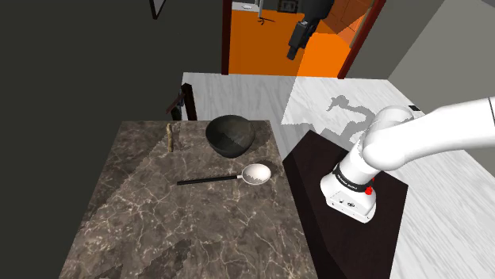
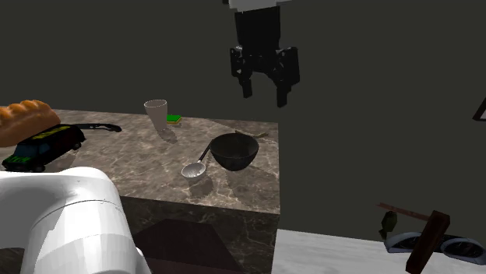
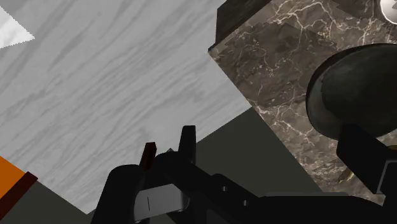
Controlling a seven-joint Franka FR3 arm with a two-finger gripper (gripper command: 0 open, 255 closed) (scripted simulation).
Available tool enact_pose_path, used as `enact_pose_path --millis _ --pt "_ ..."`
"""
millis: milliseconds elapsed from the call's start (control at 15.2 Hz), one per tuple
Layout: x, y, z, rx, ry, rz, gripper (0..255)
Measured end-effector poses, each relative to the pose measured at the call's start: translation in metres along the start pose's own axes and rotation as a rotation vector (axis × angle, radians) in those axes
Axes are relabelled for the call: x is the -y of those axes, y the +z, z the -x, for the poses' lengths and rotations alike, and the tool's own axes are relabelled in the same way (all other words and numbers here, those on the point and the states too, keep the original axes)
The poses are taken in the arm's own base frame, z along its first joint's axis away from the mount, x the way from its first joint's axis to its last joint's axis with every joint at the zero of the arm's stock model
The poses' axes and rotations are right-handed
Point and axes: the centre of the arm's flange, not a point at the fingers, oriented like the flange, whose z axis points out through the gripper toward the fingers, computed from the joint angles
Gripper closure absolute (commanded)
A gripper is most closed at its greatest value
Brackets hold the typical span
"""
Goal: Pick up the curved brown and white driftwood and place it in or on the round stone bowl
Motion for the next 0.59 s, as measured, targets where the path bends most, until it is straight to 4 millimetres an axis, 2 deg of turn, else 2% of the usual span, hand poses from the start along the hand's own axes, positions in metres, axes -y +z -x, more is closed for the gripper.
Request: enact_pose_path --millis 132,330,594 --pt "0.005 0.003 -0.003 0.002 0.008 0.001 0" --pt "0.03 0.019 -0.014 0.01 0.054 0.005 0" --pt "0.071 0.052 -0.031 0.024 0.128 0.01 0"
